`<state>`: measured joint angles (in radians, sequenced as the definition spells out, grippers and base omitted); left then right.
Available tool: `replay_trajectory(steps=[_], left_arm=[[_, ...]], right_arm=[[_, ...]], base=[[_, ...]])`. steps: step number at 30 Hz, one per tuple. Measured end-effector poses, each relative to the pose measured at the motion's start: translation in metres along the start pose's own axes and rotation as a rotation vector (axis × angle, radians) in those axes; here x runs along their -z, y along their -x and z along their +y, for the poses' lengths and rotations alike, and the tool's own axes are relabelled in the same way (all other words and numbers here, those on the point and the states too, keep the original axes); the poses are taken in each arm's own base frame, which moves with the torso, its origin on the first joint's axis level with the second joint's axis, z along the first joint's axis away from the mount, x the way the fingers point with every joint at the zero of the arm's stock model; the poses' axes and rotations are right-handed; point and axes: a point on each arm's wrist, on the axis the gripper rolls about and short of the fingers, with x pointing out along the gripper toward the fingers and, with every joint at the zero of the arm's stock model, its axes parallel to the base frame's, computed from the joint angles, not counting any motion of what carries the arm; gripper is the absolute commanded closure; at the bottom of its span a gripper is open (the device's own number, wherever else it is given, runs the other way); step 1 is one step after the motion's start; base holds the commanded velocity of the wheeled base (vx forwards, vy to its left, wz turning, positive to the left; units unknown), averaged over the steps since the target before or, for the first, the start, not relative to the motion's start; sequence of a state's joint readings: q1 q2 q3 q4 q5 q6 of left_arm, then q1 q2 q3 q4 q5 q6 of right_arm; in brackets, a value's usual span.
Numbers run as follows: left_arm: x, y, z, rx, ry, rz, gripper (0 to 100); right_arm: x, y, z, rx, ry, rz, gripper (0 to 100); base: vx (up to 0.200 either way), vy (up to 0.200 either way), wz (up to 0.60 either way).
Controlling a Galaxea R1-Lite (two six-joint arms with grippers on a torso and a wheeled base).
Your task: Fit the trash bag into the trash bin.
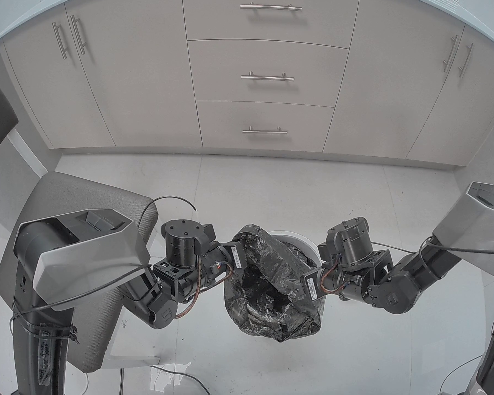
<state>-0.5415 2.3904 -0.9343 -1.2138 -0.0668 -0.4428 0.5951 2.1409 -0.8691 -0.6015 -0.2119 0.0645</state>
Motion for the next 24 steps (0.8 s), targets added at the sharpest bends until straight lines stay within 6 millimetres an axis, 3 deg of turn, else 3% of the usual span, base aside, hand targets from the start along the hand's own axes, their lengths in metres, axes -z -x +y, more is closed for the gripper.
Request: replay_trajectory(steps=[14,24], left_arm=[[0.001,0.001,-0.001,0.001,-0.001,0.004,100],[0.002,0.001,-0.001,-0.001,-0.002,0.006,100]], right_arm=[[0.012,-0.027,-0.001,0.046,-0.009,0.006,0],[0.014,-0.039,-0.014,0.120,-0.023,0.015,0]], base=[[0.000,0.000,0.00],[0.000,0.000,0.00]])
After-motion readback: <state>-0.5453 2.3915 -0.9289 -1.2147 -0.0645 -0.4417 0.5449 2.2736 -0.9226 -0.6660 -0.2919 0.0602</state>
